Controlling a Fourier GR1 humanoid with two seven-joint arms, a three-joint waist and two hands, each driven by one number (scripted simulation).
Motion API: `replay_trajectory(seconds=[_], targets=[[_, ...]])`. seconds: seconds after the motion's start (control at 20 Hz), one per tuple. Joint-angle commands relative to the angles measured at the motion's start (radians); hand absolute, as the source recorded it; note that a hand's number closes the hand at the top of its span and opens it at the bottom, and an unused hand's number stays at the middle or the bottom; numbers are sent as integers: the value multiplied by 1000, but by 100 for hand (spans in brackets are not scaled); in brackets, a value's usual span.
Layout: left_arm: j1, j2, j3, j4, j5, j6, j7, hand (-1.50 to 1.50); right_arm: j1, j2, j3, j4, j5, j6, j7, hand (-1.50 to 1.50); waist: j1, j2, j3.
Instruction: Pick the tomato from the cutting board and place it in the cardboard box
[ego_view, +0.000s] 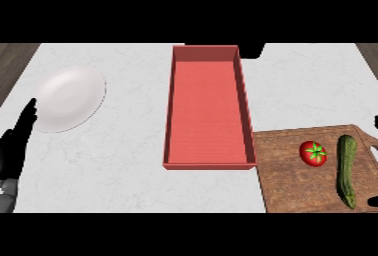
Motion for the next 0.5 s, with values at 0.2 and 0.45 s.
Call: replay_trajectory(seconds=[0.2,0.45], targets=[[-58,-47,-13,51,-43,23,4,0,-178,-105,137,-14,216,81,219,-150,6,-2,-2],[-24,-41,13,96,-41,-12,-68,0,-243,-110,209,-54,322,159,337,-150,0,-4,-2]])
